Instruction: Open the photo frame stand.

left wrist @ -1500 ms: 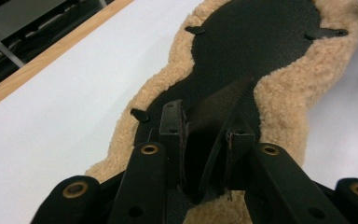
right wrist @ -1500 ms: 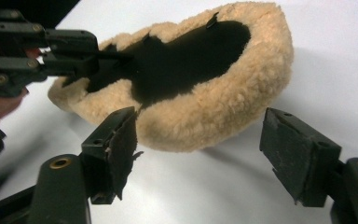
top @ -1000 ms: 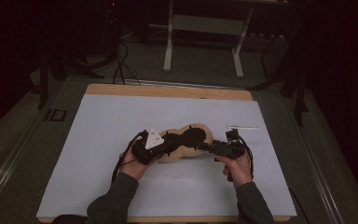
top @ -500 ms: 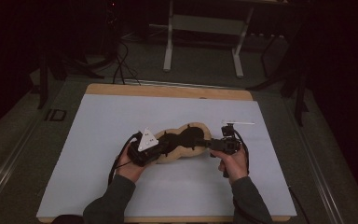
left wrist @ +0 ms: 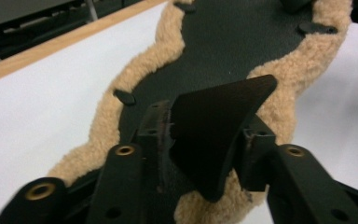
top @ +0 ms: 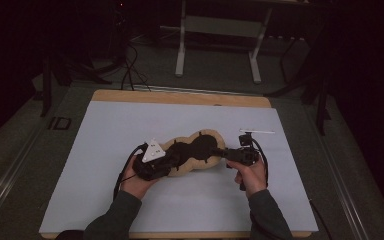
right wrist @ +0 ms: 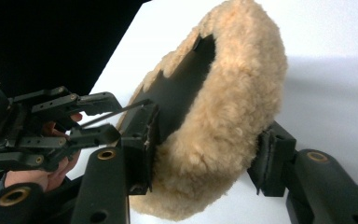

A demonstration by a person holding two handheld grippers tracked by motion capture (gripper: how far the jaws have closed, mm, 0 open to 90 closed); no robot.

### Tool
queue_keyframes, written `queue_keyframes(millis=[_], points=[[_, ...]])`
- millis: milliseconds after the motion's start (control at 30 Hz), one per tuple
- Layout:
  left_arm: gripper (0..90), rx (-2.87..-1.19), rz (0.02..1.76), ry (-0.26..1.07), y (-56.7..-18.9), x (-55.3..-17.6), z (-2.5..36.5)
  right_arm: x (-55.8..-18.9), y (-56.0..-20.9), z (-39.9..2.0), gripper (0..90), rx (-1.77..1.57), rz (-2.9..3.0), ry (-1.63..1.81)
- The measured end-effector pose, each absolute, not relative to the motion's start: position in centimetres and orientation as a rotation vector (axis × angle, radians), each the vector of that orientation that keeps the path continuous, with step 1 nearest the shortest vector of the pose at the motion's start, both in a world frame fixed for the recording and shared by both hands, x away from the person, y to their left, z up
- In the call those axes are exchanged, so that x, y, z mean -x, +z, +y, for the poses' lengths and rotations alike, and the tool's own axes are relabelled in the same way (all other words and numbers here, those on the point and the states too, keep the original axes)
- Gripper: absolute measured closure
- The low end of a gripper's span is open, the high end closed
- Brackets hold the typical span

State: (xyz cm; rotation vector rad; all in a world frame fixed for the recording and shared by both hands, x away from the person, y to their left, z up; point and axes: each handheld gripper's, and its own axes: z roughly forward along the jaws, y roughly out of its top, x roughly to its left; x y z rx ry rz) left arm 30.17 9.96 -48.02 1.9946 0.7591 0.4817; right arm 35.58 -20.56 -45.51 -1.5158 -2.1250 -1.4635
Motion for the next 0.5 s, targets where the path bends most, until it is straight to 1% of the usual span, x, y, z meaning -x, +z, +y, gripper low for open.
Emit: queue_keyframes(millis=[67,100,167,200,500], points=[[54.4,-2.003,0.761,0.486,-48.0,-30.1,9.9,-35.6,-45.5,-20.5,50.5,1.513,-2.129,-1.467],[54.4,-2.027,0.754,0.483,-48.0,-29.9,10.0,-35.5,-45.5,-20.5,51.1,1.511,-2.132,-1.468],[49.2,-2.037,0.757,0.475,-48.1,-29.7,10.1,-35.5,-45.4,-20.5,52.9,1.509,-2.139,-1.468],[48.1,-2.036,0.759,0.463,-48.2,-29.6,10.2,-35.5,-45.4,-20.5,53.0,1.507,-2.144,-1.466],[43.0,-2.010,0.794,0.394,-49.0,-28.5,12.9,-35.4,-45.3,-20.5,53.1,1.488,-2.189,-1.452]])
